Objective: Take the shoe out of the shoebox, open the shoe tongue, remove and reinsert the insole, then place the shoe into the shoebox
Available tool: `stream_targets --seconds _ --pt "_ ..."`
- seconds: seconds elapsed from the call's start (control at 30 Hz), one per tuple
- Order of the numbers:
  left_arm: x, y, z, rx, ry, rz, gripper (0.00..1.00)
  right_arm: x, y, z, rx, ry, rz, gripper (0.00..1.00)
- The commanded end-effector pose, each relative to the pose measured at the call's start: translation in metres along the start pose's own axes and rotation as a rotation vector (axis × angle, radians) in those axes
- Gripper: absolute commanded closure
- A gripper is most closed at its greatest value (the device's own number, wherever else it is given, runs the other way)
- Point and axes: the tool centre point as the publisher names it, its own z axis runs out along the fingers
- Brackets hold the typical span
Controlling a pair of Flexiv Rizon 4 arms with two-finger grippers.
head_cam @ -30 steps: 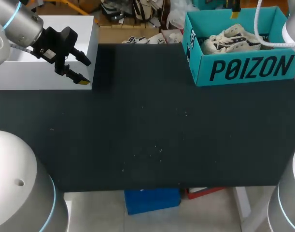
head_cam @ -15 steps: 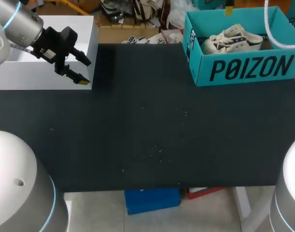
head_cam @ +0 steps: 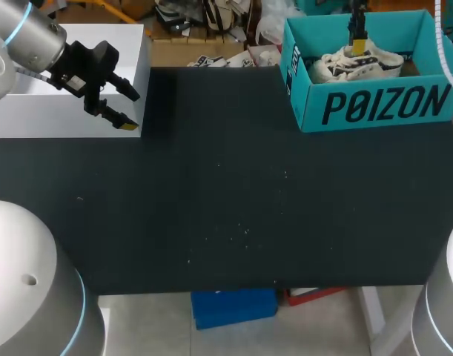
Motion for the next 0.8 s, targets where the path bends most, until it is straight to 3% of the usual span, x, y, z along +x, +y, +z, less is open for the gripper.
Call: stream_targets --seconds 0.03,0.5,0.8 --pt "0.000 0.000 0.000 -0.003 0.000 -0.001 0.00 0.038 -0.003 -0.001 -0.020 -0.866 -0.003 0.00" --pt "0.000 0.000 0.000 -0.003 0.000 -0.001 0.00 0.038 -0.003 -0.001 -0.020 -0.866 -0.003 0.00" --pt "0.000 0.000 0.000 -0.003 0.000 -0.001 0.00 0.066 0.027 0.032 -0.009 -0.738 0.018 0.00"
